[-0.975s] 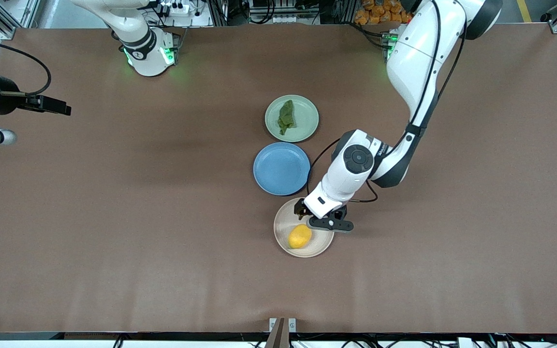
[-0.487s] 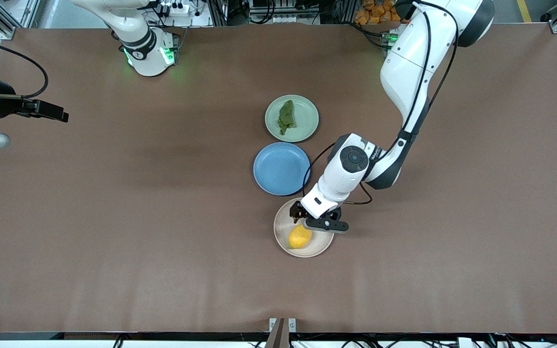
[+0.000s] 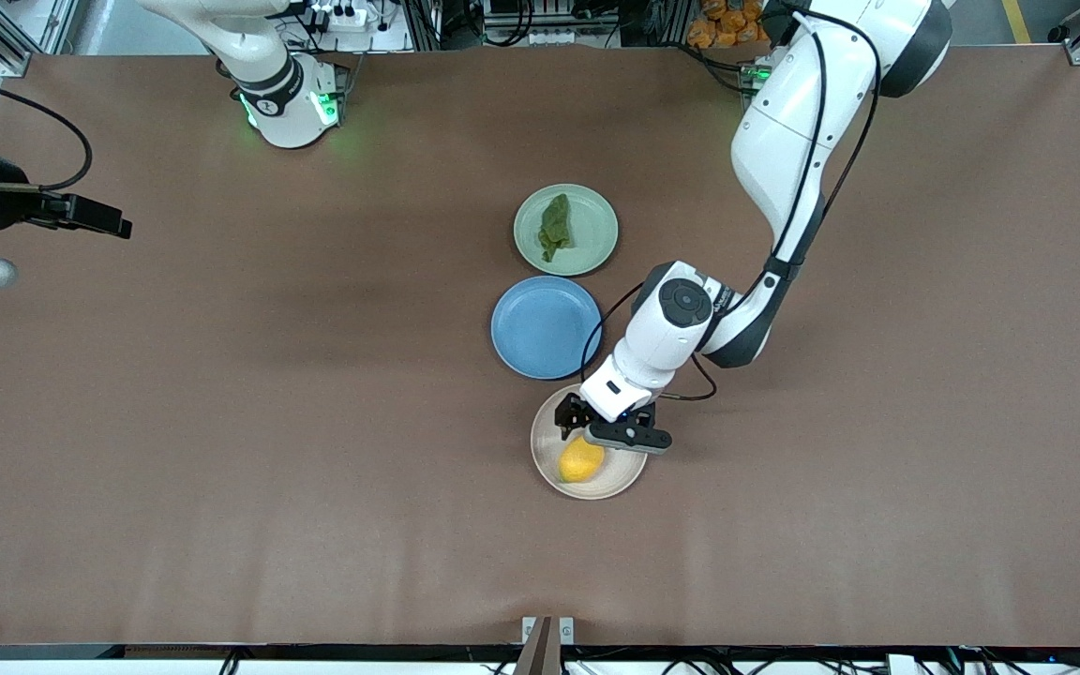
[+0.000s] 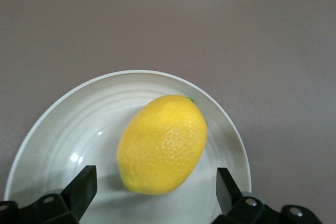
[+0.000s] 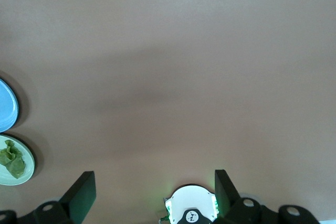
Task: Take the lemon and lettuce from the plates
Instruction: 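Lower the left gripper and close it on the yellow lemon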
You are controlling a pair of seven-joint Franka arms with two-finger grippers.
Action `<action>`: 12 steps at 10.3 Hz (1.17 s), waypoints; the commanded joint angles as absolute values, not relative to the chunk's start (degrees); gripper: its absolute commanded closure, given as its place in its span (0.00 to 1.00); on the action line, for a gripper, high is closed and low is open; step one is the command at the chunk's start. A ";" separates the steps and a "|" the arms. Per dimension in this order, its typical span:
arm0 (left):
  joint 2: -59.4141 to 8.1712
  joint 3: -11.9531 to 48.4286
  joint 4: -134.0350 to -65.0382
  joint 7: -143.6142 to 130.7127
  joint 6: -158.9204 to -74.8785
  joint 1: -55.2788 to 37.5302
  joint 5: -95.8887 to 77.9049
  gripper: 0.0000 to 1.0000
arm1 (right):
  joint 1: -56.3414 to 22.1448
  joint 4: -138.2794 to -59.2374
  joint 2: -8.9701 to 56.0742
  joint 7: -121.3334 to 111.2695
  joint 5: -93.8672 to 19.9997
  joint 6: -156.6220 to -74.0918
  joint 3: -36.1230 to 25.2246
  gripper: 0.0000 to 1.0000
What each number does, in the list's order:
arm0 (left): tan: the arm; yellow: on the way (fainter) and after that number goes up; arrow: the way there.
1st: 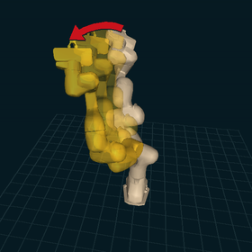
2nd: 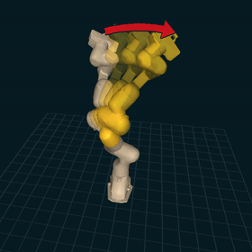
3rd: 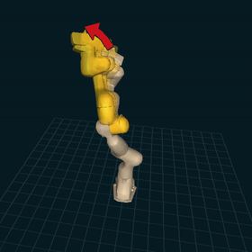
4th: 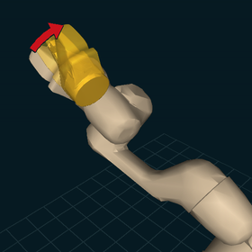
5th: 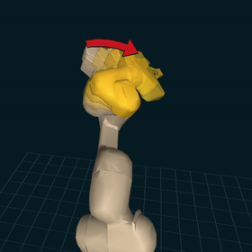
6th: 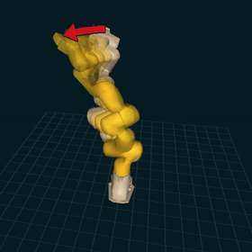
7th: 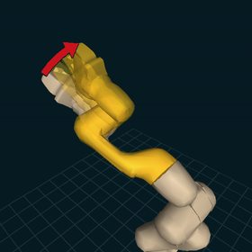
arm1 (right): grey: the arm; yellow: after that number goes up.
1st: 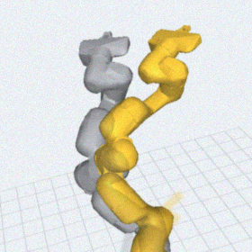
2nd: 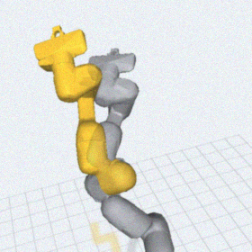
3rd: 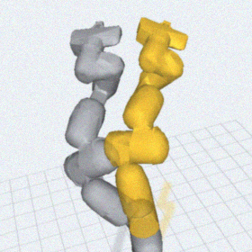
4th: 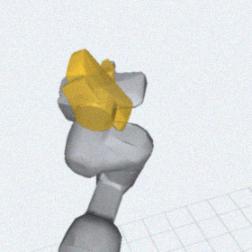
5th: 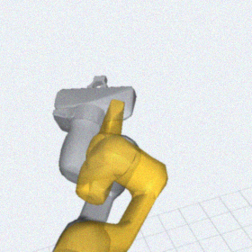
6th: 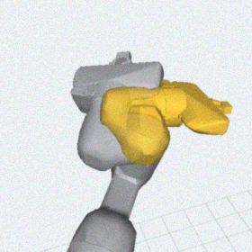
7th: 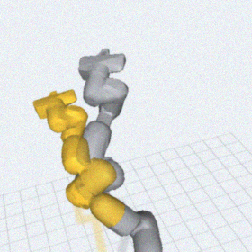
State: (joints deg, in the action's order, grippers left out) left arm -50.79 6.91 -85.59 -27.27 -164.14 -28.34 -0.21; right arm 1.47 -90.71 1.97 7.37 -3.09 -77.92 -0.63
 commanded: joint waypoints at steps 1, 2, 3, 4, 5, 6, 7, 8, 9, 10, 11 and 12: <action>-53.34 6.15 -84.20 -28.83 -169.08 -29.79 -0.97 0.00 | 1.23 -90.62 1.49 7.21 -3.78 -77.61 -0.70 0.00; -53.78 6.15 -84.20 -28.92 -169.62 -29.88 -0.97 0.00 | 0.71 -90.70 1.41 7.29 -3.78 -77.35 -0.62 0.00; -54.05 6.15 -84.11 -28.92 -170.24 -30.14 -0.97 0.00 | -0.43 -90.79 1.23 7.38 -3.78 -77.17 -0.62 0.00; -54.23 6.15 -84.20 -28.92 -170.85 -30.15 -0.97 0.00 | -2.01 -90.97 1.14 7.47 -3.78 -77.08 -0.62 0.00; -54.32 6.15 -84.11 -28.92 -171.03 -30.15 -1.05 0.00 | -3.76 -91.14 1.06 8.69 -3.87 -76.91 -0.62 0.00; -54.40 6.15 -83.59 -29.00 -171.04 -30.15 -1.05 0.00 | -5.78 -91.32 1.14 11.40 -4.22 -76.56 -0.62 0.00; -54.49 6.15 -83.06 -29.00 -171.04 -30.15 -1.05 0.00 | -7.98 -91.93 1.06 14.38 -5.35 -76.64 -0.62 0.00; -54.49 6.15 -83.06 -29.00 -171.82 -30.15 -1.05 0.00 | -9.91 -92.54 1.05 15.98 -6.58 -76.90 -0.62 0.00; -54.49 6.15 -83.06 -29.18 -172.09 -30.15 -1.05 0.20 | -11.41 -92.64 1.23 16.08 -7.11 -77.08 -0.70 0.00; -54.49 6.15 -83.14 -30.31 -172.09 -30.15 -1.05 0.41 | -12.12 -92.98 1.32 16.08 -7.29 -77.34 -0.62 0.00; -54.49 6.15 -83.23 -30.58 -172.09 -30.15 -0.97 0.63 | -13.26 -93.95 1.23 16.26 -7.64 -77.78 -0.62 0.00; -54.49 6.15 -83.41 -30.50 -172.09 -30.15 -0.88 0.80 | -14.40 -94.48 1.14 17.48 -7.65 -78.39 -0.62 0.00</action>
State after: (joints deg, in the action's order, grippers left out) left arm -53.46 6.80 -84.44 -29.46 -171.12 -29.33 -0.21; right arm -12.95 -92.83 1.99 15.56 -6.61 -77.32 -0.22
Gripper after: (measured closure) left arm 0.326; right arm 0.000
